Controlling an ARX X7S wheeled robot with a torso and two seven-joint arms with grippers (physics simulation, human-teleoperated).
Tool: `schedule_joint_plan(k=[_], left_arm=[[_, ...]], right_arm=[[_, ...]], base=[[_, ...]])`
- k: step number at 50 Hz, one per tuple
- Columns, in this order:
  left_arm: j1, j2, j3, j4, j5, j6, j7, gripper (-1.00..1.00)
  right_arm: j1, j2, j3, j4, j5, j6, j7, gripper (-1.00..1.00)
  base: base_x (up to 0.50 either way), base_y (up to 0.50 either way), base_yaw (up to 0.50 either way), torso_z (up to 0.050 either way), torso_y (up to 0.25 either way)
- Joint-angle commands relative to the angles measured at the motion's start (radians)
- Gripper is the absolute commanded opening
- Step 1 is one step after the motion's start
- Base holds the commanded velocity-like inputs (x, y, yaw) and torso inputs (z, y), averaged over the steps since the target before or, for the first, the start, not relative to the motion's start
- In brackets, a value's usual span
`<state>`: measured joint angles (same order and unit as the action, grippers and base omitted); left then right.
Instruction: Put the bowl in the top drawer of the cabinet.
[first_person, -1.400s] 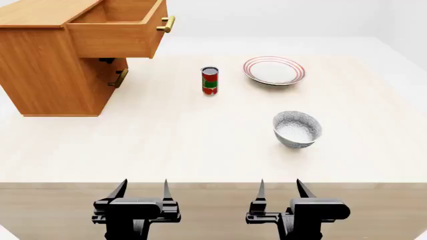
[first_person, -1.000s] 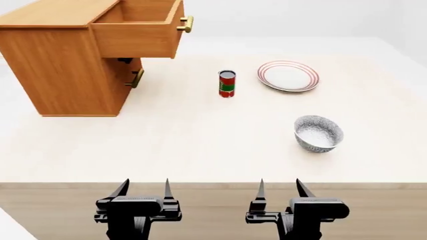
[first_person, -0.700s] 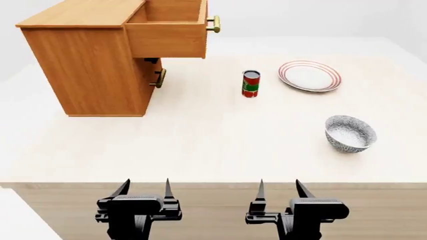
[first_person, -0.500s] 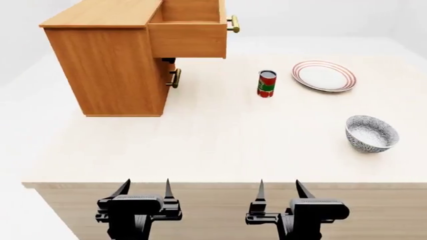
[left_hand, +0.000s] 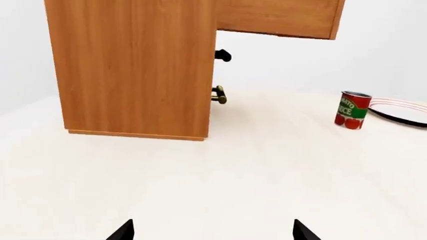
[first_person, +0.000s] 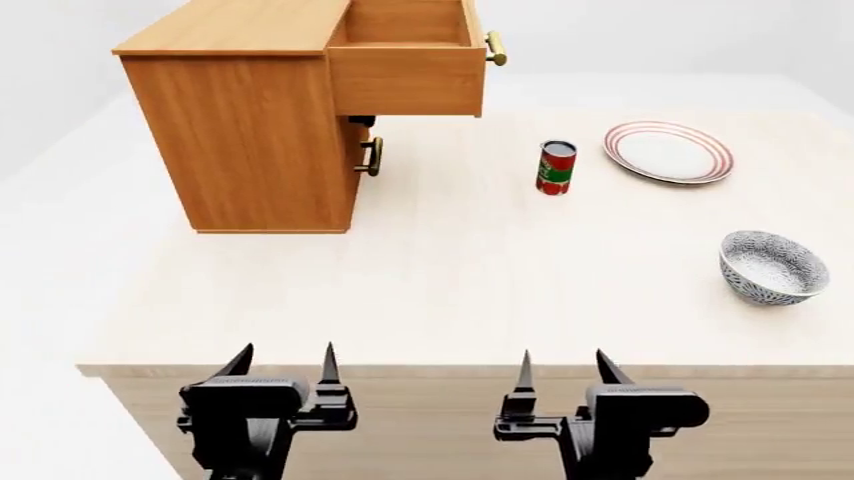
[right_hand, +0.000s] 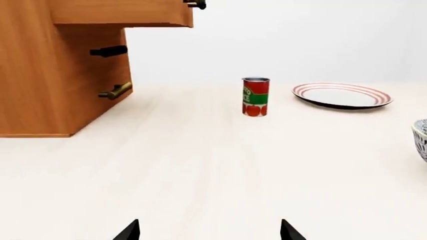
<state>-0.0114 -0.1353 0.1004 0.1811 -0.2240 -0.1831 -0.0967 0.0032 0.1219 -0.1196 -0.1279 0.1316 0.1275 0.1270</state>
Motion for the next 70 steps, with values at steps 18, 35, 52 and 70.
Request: schedule_joint_plan(k=[18, 35, 52, 70], left_arm=[[-0.484, -0.181, -0.204, 0.620, -0.656, -0.784, -0.117, 1.00], [-0.994, -0.242, -0.179, 0.371, -0.711, -0.966, -0.175, 1.00], [-1.290, -0.245, -0.234, 0.210, -0.778, -1.045, -0.215, 1.00], [-1.422, -0.240, -0.129, 0.055, -0.686, -0.940, -0.110, 1.00]], right_arm=[[0.667, 0.067, 0.371, -0.835, 0.539, 1.417, 0.120, 1.00], [1.145, 0.375, 0.355, -0.481, 1.359, 1.419, 0.693, 1.00], [1.398, 0.467, 0.129, -0.317, 1.224, 1.365, 0.498, 1.00], [1.623, 0.512, -0.205, 0.093, 0.771, 1.016, 0.045, 1.00]], base=[[0.00, 0.00, 0.00, 0.000, 0.000], [0.05, 0.00, 0.00, 0.000, 0.000], [0.19, 0.00, 0.00, 0.000, 0.000], [0.27, 0.00, 0.00, 0.000, 0.000]])
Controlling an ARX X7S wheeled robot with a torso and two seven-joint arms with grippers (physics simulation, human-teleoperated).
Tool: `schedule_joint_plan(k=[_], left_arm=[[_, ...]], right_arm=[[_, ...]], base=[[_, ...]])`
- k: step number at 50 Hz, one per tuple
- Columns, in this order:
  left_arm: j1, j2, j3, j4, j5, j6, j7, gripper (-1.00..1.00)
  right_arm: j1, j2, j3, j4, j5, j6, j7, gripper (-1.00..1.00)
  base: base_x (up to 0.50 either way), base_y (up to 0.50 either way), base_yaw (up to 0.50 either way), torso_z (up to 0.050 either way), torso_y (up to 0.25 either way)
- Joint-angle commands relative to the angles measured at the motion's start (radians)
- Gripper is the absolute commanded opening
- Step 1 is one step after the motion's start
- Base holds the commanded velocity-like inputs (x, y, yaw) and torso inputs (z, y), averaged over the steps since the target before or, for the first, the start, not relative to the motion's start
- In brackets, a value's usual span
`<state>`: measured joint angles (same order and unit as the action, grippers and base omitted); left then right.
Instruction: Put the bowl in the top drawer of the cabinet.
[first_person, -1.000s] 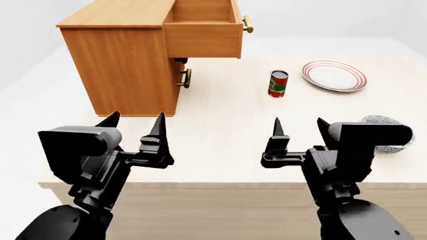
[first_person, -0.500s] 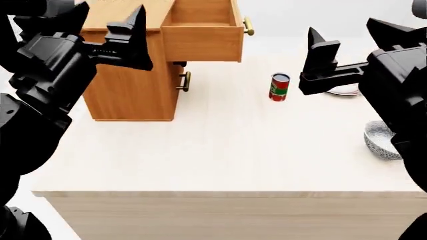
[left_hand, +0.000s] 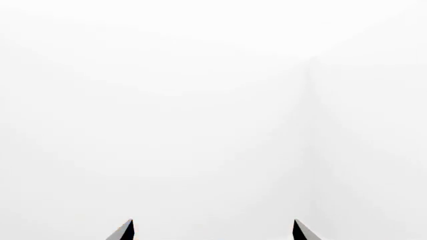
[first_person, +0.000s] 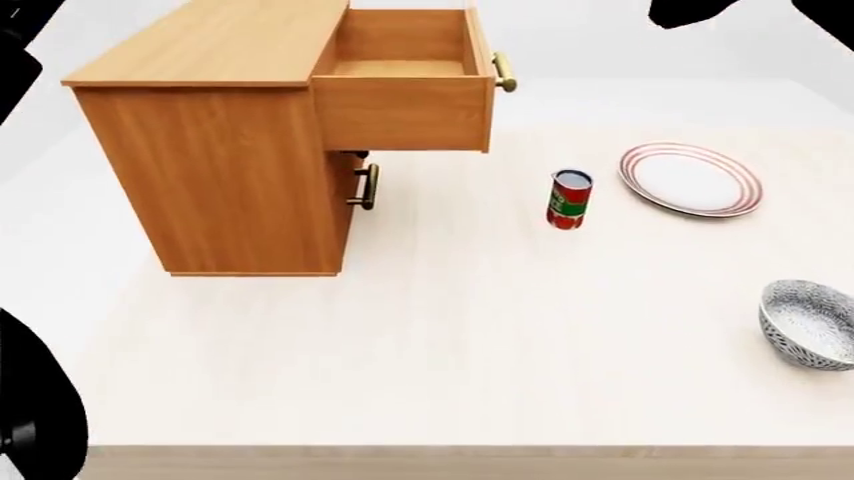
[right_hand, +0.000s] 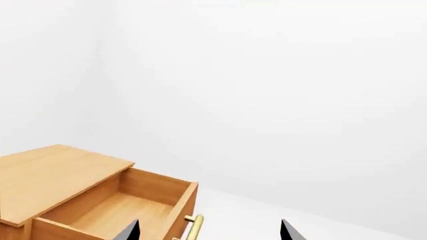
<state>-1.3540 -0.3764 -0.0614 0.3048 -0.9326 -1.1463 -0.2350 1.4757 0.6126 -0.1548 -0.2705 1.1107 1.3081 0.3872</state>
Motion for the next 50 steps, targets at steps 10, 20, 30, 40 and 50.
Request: schedule_joint_plan(k=[10, 20, 30, 40, 50], left_arm=[[-0.154, 0.002, 0.003, -0.046, -0.041, -0.050, -0.018, 1.00], [-0.210, -0.001, -0.019, -0.042, -0.084, -0.101, -0.056, 1.00], [-0.227, -0.005, 0.002, -0.062, -0.066, -0.074, -0.042, 1.00], [-0.215, -0.007, 0.015, -0.074, -0.053, -0.048, -0.030, 1.00], [-0.221, -0.007, 0.008, -0.070, -0.070, -0.059, -0.045, 1.00]], right_arm=[[0.313, -0.066, -0.322, 0.599, -0.398, -0.363, -0.408, 1.00], [0.364, -0.094, -0.361, 0.719, -0.453, -0.412, -0.444, 1.00], [0.391, -0.127, -0.384, 0.802, -0.483, -0.459, -0.476, 1.00], [0.383, -0.129, -0.387, 0.805, -0.482, -0.462, -0.483, 1.00], [0.371, -0.089, -0.370, 0.731, -0.452, -0.396, -0.458, 1.00]], base=[[0.27, 0.00, 0.00, 0.000, 0.000], [0.27, 0.00, 0.00, 0.000, 0.000], [0.27, -0.01, 0.00, 0.000, 0.000], [0.28, -0.02, 0.00, 0.000, 0.002], [0.29, -0.02, 0.00, 0.000, 0.000]])
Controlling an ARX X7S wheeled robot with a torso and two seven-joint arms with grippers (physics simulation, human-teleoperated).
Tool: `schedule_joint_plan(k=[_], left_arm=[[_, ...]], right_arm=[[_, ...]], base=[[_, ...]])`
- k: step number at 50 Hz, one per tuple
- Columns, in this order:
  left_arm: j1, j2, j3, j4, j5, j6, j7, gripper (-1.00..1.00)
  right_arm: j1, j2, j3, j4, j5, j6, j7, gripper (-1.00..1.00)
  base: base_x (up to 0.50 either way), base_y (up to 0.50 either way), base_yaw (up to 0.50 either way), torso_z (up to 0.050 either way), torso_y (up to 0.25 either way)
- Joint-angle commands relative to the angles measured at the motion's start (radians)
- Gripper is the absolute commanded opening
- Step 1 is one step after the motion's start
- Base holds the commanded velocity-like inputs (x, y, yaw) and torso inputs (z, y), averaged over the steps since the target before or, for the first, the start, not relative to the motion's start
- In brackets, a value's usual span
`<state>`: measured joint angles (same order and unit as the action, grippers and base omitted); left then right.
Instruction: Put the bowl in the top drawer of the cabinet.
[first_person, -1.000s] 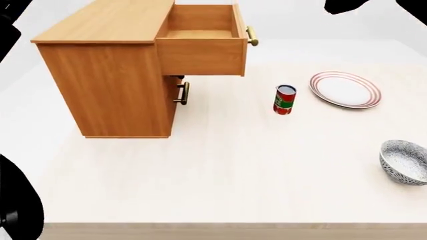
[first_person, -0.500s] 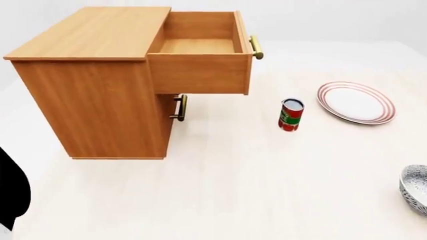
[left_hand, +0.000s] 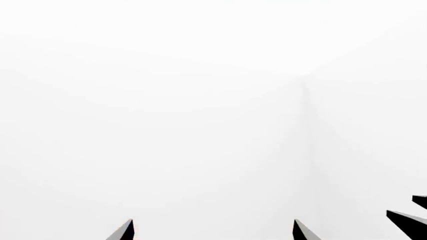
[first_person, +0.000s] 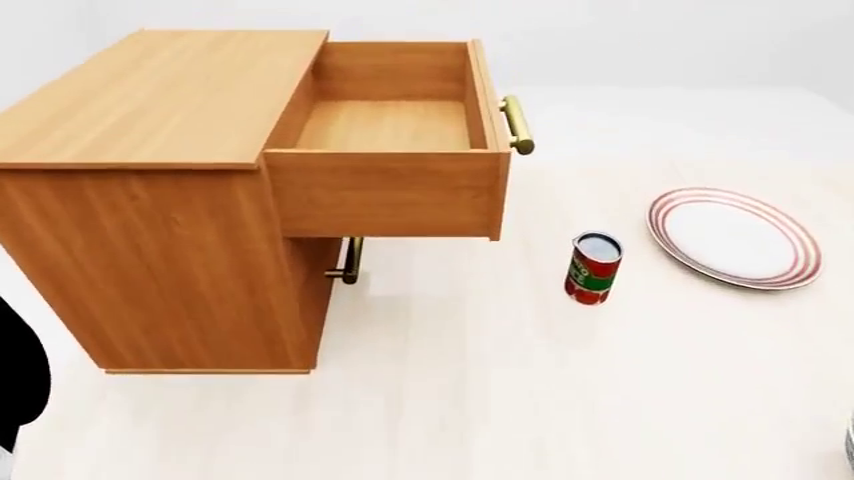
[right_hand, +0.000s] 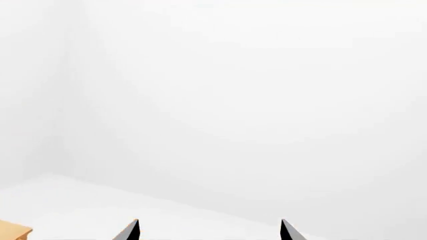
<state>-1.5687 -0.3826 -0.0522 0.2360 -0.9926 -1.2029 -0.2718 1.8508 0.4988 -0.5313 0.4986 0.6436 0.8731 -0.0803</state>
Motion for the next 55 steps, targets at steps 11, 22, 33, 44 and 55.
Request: schedule_joint_plan(k=[11, 22, 33, 44, 55], left_arm=[[0.009, -0.004, 0.009, -0.004, 0.004, 0.029, 0.003, 1.00], [0.027, -0.002, 0.025, -0.020, 0.020, 0.066, 0.028, 1.00], [-0.007, 0.000, -0.002, -0.011, -0.033, 0.016, -0.011, 1.00], [-0.048, -0.005, -0.005, -0.008, -0.055, 0.000, -0.022, 1.00], [-0.053, -0.011, -0.023, 0.010, -0.082, -0.005, -0.039, 1.00]], right_arm=[[-0.002, 0.039, 0.013, -0.069, 0.032, 0.079, 0.017, 1.00], [0.057, 0.103, -0.019, -0.120, 0.066, 0.291, 0.029, 1.00], [0.225, 0.207, -0.212, -0.119, 0.078, 0.596, -0.111, 1.00], [0.504, 0.389, -0.740, -0.113, 0.715, 0.696, 0.110, 1.00], [0.505, 0.590, -0.938, -0.214, 1.227, 0.698, 0.490, 1.00]], base=[[0.28, -0.01, 0.00, 0.000, 0.001], [0.02, 0.00, 0.00, 0.000, 0.000], [0.00, 0.00, 0.00, 0.000, 0.000], [0.00, 0.00, 0.00, 0.000, 0.000], [0.00, 0.00, 0.00, 0.000, 0.000]])
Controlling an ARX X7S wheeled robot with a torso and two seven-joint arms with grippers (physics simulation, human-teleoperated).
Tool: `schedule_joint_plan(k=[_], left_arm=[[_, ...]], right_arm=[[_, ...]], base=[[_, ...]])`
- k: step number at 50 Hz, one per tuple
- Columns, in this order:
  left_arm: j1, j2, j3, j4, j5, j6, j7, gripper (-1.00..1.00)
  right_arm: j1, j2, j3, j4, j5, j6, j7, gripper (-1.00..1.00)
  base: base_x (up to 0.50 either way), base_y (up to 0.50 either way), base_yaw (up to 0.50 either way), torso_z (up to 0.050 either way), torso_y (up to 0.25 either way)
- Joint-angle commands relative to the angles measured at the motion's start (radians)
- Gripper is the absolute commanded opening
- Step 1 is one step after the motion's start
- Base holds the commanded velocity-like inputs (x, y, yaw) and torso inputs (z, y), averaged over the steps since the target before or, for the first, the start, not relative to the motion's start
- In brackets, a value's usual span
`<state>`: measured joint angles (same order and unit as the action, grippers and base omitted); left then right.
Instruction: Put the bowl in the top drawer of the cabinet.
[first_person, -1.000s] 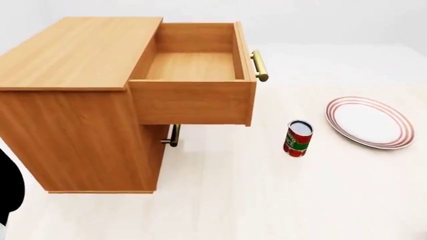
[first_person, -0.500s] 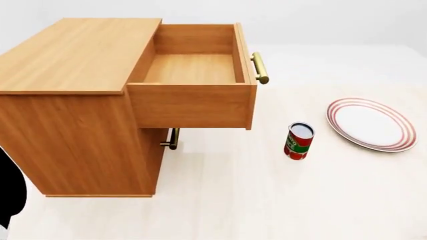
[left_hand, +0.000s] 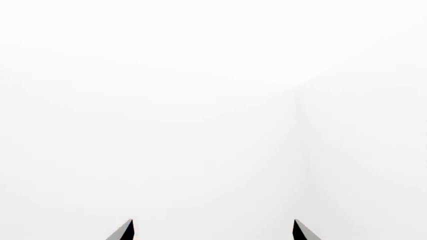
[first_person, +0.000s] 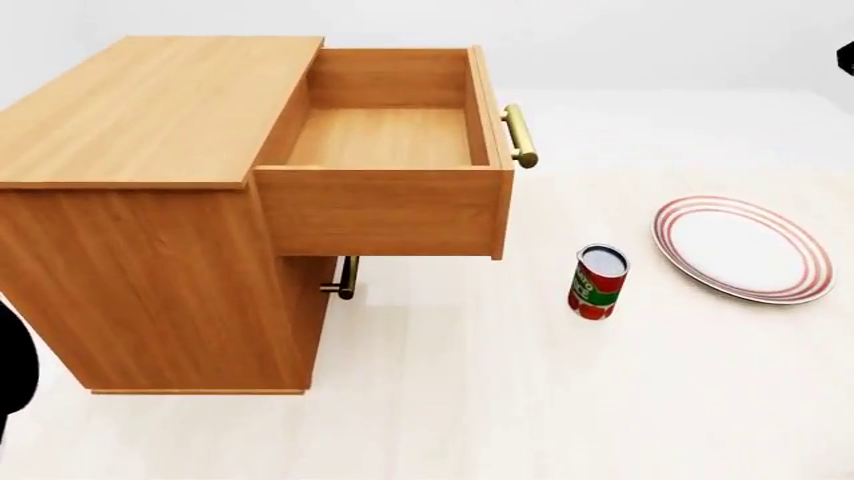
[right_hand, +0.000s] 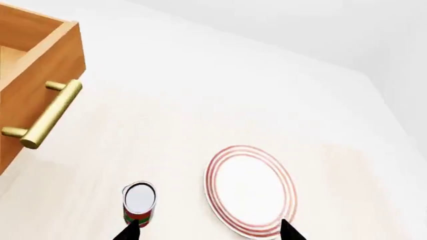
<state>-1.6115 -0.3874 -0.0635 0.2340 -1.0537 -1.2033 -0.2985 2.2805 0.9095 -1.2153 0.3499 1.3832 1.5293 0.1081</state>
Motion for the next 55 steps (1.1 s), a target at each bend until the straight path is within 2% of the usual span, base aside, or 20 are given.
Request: schedule_joint_plan(k=[1, 8, 10, 13, 14, 22, 24, 28, 31, 40, 49, 55], left_arm=[[-0.008, -0.007, -0.011, 0.012, -0.019, -0.002, -0.010, 1.00], [-0.003, -0.010, -0.004, 0.002, -0.010, 0.015, -0.001, 1.00], [-0.002, -0.009, -0.004, 0.001, -0.011, 0.017, 0.000, 1.00], [0.007, -0.007, 0.004, -0.003, -0.002, 0.031, 0.009, 1.00], [0.008, -0.007, 0.006, -0.004, -0.001, 0.033, 0.010, 1.00], [0.010, -0.007, 0.009, -0.006, -0.004, 0.033, 0.003, 1.00], [0.021, -0.006, 0.019, -0.011, 0.010, 0.051, 0.015, 1.00], [0.037, -0.004, 0.031, -0.017, 0.027, 0.074, 0.029, 1.00], [0.032, -0.004, 0.026, -0.014, 0.016, 0.064, 0.019, 1.00], [0.044, -0.001, 0.038, -0.021, 0.026, 0.081, 0.025, 1.00], [0.065, -0.002, 0.056, -0.035, 0.051, 0.115, 0.048, 1.00], [0.072, -0.005, 0.052, -0.032, 0.044, 0.115, 0.044, 1.00]], right_arm=[[0.076, 0.198, -0.266, -0.078, 0.535, 0.041, 0.342, 1.00], [0.076, 0.305, -0.370, -0.139, 0.958, 0.041, 0.728, 1.00], [0.076, 0.343, -0.405, -0.173, 1.169, 0.041, 0.937, 1.00], [0.075, 0.403, -0.451, -0.222, 1.578, 0.041, 1.344, 1.00], [0.075, 0.416, -0.462, -0.232, 1.664, 0.041, 1.430, 1.00], [0.075, 0.490, -0.588, -0.302, 1.652, 0.041, 1.460, 1.00], [0.075, 0.497, -0.610, -0.309, 1.573, 0.041, 1.391, 1.00], [0.076, 0.493, -0.647, -0.301, 1.109, 0.041, 0.934, 1.00], [0.076, 0.491, -0.667, -0.292, 0.863, 0.041, 0.699, 1.00], [0.076, 0.457, -0.679, -0.269, 0.345, 0.041, 0.279, 1.00], [0.075, 0.433, -0.657, -0.316, 0.073, 0.041, 0.062, 1.00], [0.073, 0.449, -0.665, -0.386, -0.009, 0.040, 0.013, 1.00]], base=[[0.00, 0.00, 0.00, 0.000, 0.000], [0.00, 0.00, 0.00, 0.000, 0.000], [0.00, 0.00, 0.00, 0.000, 0.000], [0.00, 0.00, 0.00, 0.000, 0.000], [0.00, 0.00, 0.00, 0.000, 0.000], [0.00, 0.00, 0.00, 0.000, 0.000], [0.00, 0.00, 0.00, 0.000, 0.000], [0.00, 0.00, 0.00, 0.000, 0.000], [0.00, 0.00, 0.00, 0.000, 0.000], [0.00, 0.00, 0.00, 0.000, 0.000], [0.00, 0.00, 0.00, 0.000, 0.000], [0.00, 0.00, 0.00, 0.000, 0.000]])
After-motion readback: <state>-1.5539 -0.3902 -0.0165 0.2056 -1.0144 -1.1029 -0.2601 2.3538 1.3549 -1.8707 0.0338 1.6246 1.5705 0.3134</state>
